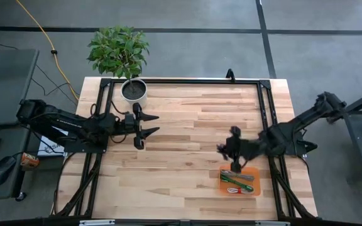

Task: Pick and place USB-C Cables
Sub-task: Put the blue charger cable into the orange bin

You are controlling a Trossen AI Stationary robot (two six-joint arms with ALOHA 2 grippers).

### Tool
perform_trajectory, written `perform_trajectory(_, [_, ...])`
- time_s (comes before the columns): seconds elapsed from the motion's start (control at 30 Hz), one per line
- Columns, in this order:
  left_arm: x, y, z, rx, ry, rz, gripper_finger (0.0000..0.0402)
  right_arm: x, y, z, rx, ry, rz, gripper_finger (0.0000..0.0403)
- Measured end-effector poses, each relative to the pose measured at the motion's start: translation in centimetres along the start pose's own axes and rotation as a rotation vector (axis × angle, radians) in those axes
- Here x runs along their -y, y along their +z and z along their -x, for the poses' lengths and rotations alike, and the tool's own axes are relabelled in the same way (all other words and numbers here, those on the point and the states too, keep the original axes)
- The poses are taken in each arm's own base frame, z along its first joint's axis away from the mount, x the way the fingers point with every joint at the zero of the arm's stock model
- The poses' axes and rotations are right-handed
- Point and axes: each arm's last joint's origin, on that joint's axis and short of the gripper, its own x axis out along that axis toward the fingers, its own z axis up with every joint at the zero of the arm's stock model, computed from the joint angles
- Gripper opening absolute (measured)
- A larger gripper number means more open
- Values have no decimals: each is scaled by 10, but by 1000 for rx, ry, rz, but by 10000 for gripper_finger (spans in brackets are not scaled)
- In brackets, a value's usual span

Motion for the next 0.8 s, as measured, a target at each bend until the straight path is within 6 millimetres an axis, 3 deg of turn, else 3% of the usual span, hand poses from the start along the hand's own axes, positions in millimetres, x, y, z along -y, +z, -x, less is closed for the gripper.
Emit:
perform_trajectory(0.23, [0, -1, 0, -6, 0, -1, 202, -42, -18, -3, -416, -30, -147, 5])
perform_trajectory(0.4, [0, -1, 0, -5, 0, -1, 202, -65, -35, -13, -584, -61, -230, 5])
perform_trajectory(0.8, [0, -1, 0, -5, 1, -1, 202, -84, -62, -40, -808, -89, -327, 8])
